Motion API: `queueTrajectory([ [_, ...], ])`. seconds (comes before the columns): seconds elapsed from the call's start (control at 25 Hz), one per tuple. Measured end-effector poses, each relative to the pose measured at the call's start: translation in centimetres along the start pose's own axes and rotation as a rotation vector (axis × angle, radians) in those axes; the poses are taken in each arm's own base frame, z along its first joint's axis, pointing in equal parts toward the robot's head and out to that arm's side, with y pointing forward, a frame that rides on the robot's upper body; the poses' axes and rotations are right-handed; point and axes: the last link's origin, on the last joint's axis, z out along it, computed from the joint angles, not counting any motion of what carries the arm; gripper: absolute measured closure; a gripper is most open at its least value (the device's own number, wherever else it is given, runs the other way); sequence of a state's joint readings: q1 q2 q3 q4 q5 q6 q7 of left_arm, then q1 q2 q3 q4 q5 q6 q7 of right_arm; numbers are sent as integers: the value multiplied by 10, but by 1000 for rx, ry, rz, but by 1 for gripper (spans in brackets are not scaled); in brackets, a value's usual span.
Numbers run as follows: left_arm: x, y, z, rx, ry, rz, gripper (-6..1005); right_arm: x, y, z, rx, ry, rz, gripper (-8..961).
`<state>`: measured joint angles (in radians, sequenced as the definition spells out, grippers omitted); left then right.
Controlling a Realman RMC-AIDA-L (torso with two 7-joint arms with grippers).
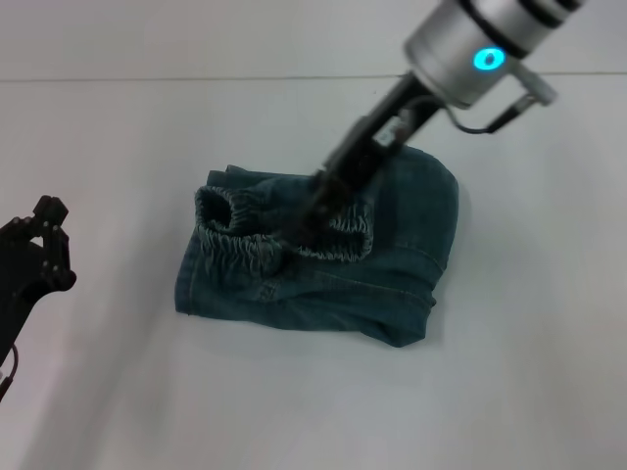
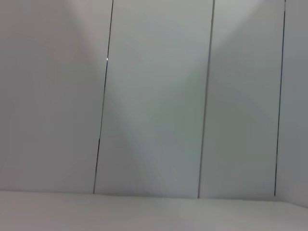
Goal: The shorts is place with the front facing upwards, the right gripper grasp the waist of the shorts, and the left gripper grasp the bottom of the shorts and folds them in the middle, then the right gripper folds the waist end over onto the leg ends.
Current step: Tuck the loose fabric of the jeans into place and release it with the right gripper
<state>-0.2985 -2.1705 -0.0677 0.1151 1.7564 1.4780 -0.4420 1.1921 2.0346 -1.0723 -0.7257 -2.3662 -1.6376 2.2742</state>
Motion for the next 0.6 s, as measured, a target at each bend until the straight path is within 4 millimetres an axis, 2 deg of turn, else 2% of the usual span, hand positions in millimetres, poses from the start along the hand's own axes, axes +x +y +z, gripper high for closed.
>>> queueTrajectory([
  [0.2,0,-1,0,5,-3,1,937,29,-14,-10,50,89,39,1],
  [0.4,1,-1,2,-10,-2,6,934,47,-20,-9,81,161,64,5],
  [0.6,7,6,1,-64,40,-11,932,51,-19,0,98,205,58,6],
])
